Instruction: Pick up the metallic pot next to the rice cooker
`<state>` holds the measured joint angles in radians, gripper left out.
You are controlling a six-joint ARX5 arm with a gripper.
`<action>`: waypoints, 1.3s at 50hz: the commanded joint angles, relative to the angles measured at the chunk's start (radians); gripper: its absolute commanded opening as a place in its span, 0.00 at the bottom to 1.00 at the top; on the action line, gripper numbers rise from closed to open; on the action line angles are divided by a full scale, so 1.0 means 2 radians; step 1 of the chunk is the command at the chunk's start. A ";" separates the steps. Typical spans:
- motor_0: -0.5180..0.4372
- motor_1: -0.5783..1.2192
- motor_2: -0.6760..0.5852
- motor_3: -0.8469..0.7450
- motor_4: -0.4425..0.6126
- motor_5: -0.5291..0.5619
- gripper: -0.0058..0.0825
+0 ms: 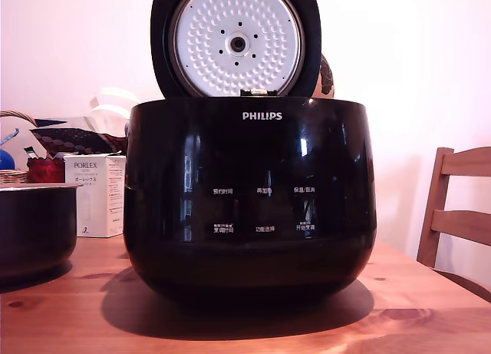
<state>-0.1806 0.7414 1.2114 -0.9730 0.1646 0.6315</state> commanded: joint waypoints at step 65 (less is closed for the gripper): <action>-0.021 0.173 0.014 -0.177 -0.071 0.100 0.76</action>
<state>-0.2214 1.0653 1.2362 -1.3407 0.0273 0.8154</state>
